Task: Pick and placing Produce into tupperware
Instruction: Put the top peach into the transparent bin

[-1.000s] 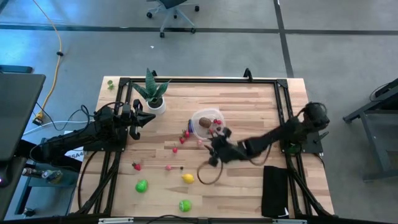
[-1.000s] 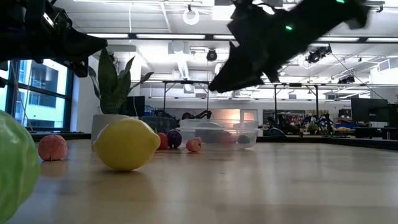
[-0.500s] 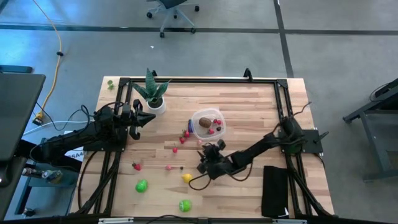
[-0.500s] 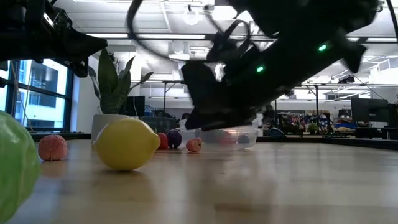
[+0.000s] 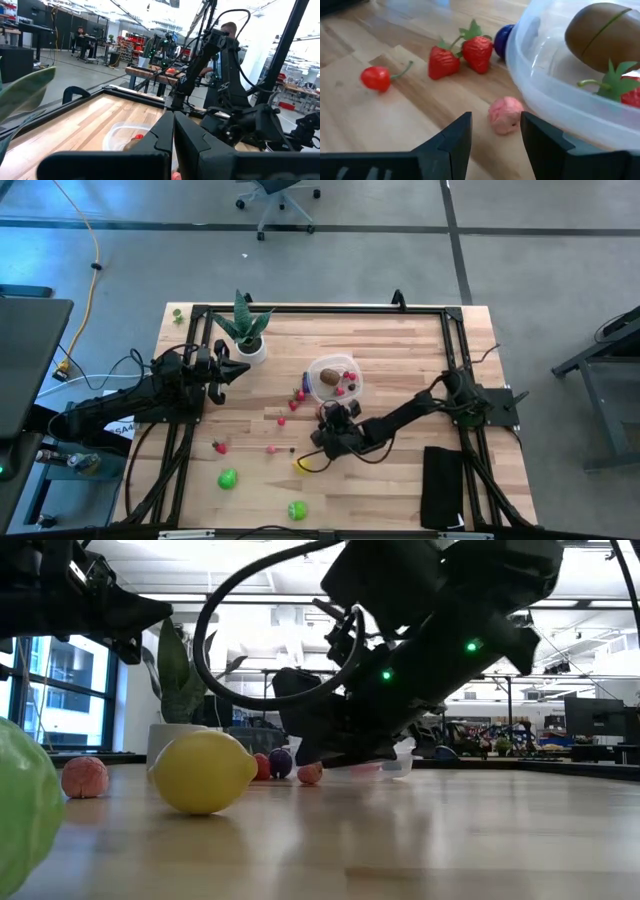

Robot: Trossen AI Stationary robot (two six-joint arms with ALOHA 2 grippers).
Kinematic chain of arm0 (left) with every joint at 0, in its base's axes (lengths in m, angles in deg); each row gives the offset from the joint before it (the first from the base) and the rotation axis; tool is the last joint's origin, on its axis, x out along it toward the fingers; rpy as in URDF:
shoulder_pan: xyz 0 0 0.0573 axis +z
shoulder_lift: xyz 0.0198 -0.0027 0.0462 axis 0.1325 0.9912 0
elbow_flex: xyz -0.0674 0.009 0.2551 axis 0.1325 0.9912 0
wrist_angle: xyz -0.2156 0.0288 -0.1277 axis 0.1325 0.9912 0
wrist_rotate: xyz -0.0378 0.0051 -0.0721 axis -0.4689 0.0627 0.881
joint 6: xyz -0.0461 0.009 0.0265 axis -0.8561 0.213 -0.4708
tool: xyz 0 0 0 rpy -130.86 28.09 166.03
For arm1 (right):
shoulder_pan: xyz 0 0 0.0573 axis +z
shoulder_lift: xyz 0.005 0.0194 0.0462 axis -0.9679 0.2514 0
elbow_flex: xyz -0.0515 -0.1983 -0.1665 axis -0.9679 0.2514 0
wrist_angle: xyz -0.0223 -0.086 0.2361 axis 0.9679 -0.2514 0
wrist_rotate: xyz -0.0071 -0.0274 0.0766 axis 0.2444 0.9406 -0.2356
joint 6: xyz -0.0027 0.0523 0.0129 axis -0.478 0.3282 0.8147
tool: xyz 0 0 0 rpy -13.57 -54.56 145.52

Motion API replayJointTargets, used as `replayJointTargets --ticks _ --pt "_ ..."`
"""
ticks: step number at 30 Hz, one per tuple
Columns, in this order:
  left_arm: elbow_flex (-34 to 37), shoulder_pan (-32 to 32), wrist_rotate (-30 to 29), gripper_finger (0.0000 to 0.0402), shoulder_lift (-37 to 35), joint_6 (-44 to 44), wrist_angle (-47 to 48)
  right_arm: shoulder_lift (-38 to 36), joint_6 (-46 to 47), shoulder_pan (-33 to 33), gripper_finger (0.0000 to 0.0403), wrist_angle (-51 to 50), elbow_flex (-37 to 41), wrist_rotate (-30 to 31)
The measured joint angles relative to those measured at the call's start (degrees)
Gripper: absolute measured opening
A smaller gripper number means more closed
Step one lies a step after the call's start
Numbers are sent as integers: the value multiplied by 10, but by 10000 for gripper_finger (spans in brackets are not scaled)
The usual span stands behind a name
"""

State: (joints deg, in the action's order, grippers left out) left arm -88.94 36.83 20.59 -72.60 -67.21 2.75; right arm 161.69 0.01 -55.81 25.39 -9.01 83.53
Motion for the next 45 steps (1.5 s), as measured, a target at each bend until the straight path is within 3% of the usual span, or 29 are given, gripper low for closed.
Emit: replayJointTargets --ticks 23,35,45 --pt "0 0 0 3 0 0 0 5 -58 -43 159 8 0 -83" --pt "0 0 0 3 0 0 0 5 -66 -42 94 4 1 -84" --pt "0 0 0 3 0 0 0 -13 -96 -16 85 -1 2 -79"
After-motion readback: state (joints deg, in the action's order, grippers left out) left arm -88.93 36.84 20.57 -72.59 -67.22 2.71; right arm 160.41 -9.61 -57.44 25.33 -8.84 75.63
